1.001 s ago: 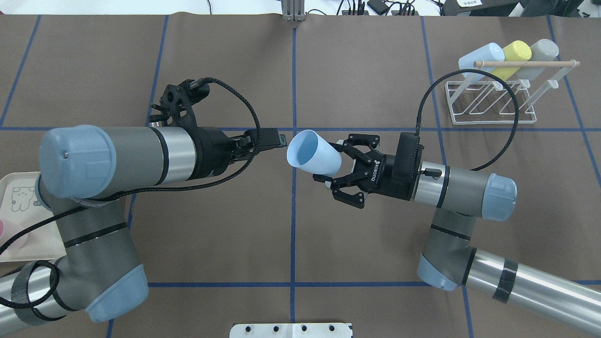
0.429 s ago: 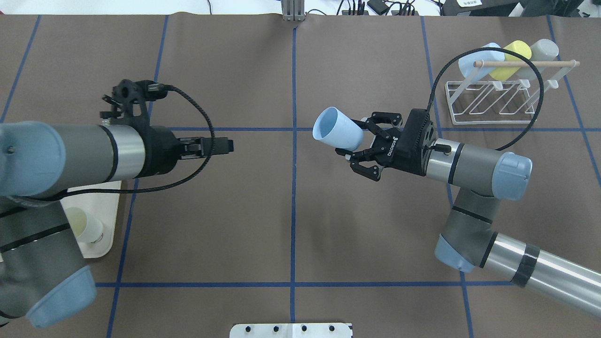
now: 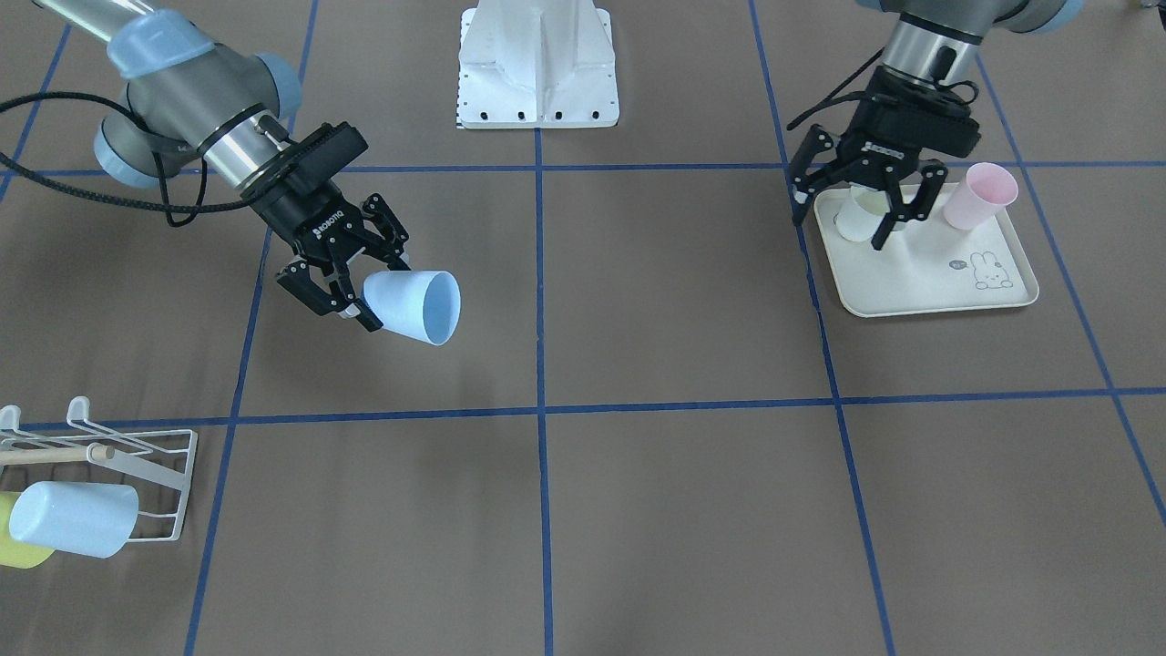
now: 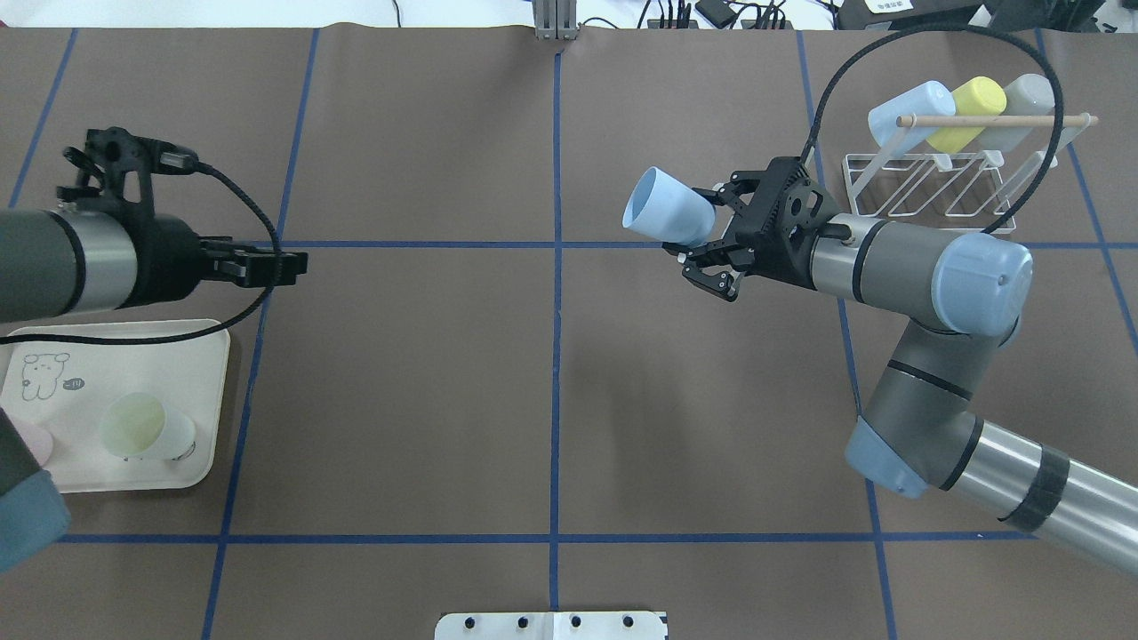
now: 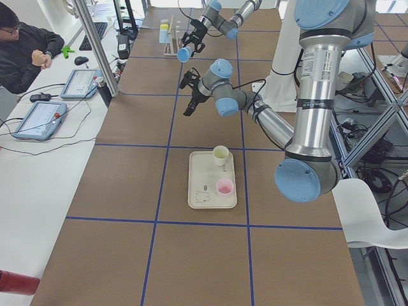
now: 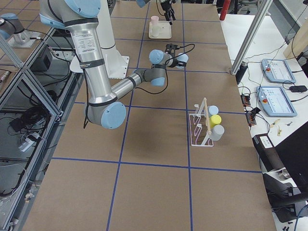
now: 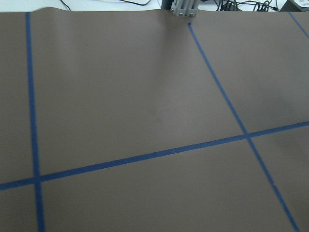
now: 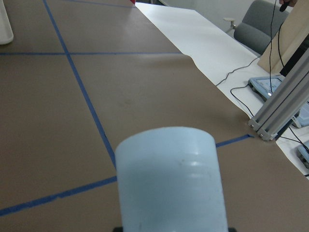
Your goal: Transfer IKEA cup to right arm and place on rack
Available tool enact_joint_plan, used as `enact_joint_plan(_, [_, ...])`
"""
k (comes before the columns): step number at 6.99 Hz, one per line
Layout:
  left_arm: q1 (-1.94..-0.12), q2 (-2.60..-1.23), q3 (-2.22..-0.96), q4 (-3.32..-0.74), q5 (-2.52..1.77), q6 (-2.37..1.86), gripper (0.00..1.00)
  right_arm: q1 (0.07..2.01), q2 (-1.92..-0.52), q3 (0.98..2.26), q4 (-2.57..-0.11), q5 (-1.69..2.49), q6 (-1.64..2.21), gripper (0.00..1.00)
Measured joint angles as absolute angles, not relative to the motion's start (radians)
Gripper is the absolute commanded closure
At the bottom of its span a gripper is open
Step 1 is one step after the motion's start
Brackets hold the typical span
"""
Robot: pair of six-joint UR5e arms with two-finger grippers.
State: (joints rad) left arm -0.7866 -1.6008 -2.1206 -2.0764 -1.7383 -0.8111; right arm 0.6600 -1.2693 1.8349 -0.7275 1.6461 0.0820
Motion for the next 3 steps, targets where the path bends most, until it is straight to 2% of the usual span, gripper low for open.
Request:
enact_joint_plan(1, [-0.83,-1.567,-2.119,-2.08,-1.746,-0.745,0.0,0.679,-1.268,1.941,-0.963,1.641,0.018,1.0])
enact_joint_plan(3, [-0.931,-1.517,-2.11,-2.083,-1.797,-0.599,0.0,0.744,-1.281,2.03,-1.232,1.593,-0.172,1.0])
